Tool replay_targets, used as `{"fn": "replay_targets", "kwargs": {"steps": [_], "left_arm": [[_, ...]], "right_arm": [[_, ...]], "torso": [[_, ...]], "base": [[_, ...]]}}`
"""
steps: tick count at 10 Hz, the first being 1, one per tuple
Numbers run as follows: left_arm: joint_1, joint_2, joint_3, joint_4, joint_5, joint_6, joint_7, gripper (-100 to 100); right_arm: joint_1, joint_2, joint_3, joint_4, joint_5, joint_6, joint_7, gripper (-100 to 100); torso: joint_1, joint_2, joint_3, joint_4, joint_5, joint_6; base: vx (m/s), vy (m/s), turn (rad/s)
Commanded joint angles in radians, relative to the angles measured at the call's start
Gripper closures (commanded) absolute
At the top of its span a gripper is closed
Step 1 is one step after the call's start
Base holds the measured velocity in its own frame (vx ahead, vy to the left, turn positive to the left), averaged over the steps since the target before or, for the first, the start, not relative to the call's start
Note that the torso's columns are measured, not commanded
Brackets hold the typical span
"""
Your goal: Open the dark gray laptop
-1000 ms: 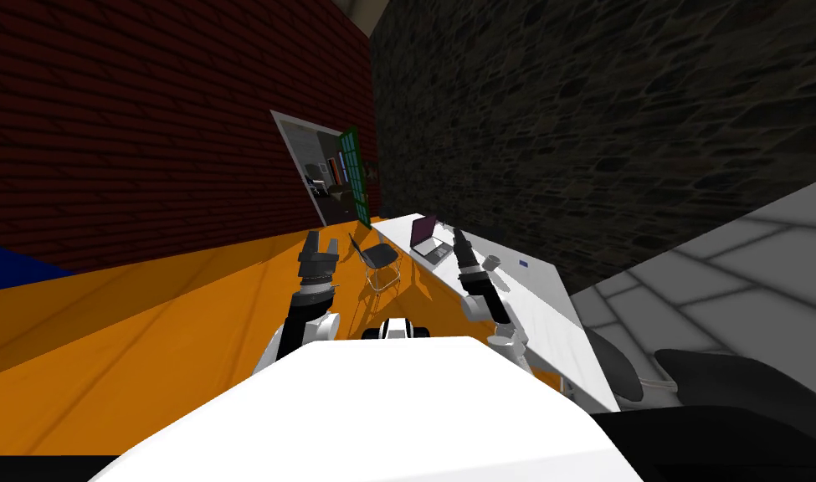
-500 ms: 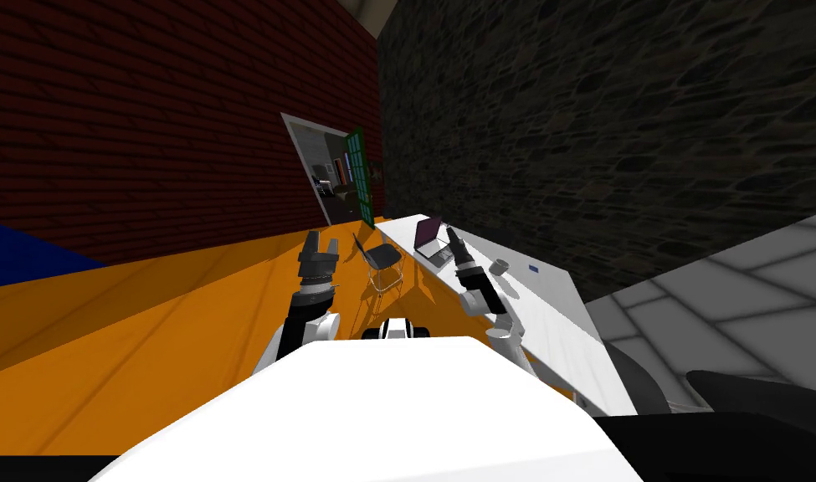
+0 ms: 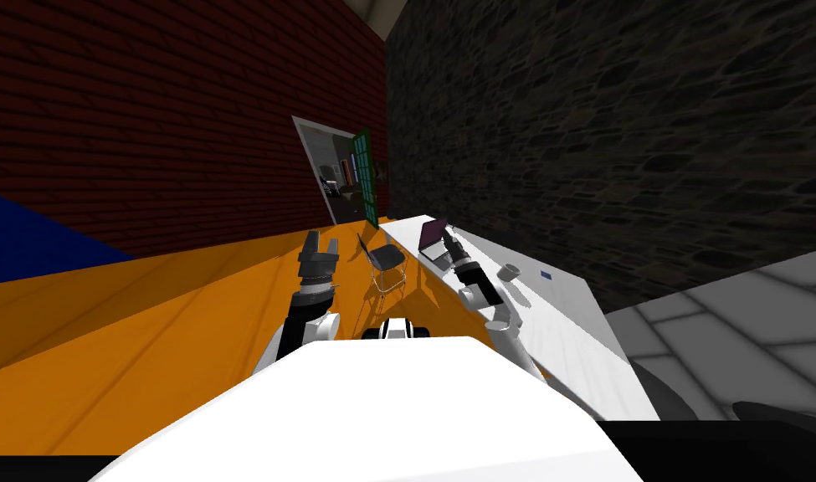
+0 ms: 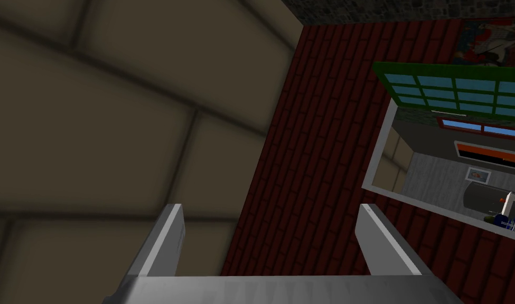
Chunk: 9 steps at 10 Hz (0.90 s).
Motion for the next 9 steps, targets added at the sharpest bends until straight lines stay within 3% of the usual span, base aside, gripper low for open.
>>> {"fn": "replay_targets", "kwargs": {"steps": [1,4,5,6,7,8,9], "left_arm": [[0.0,0.0,0.0,0.0,0.0,0.0,0.0,0],[0.0,0.0,0.0,0.0,0.0,0.0,0.0,0],[0.0,0.0,0.0,0.0,0.0,0.0,0.0,0],[0.0,0.0,0.0,0.0,0.0,0.0,0.0,0],[0.0,0.0,0.0,0.0,0.0,0.0,0.0,0],[0.0,0.0,0.0,0.0,0.0,0.0,0.0,0],[0.0,0.0,0.0,0.0,0.0,0.0,0.0,0]], "right_arm": [[-0.043,-0.028,0.011,0.026,-0.005,0.066,0.073,-100],[-0.07,-0.049,0.018,0.042,-0.01,0.119,0.135,-100],[-0.097,-0.07,0.024,0.058,-0.014,0.16,0.171,-100],[-0.097,-0.07,0.024,0.058,-0.014,0.166,0.184,-100],[-0.124,-0.092,0.031,0.076,-0.018,0.21,0.22,-100],[-0.124,-0.092,0.031,0.076,-0.018,0.212,0.233,-100],[-0.151,-0.115,0.037,0.094,-0.022,0.249,0.269,-100]], "torso": [[0.0,0.0,0.0,0.0,0.0,0.0],[0.001,0.0,0.0,0.0,0.0,0.0],[0.0,0.0,0.0,0.0,0.0,0.001],[0.0,0.0,0.0,0.0,0.0,0.0],[0.0,0.0,0.0,0.0,0.0,0.0],[0.0,0.0,0.0,0.0,0.0,0.0],[0.0,0.001,0.0,0.0,0.0,0.0]], "base": [[0.039,0.013,0.109],[0.036,0.014,0.07],[0.043,0.017,0.092],[0.039,0.01,0.053],[0.047,0.01,0.097],[0.035,0.009,0.054],[0.037,0.012,0.076]]}}
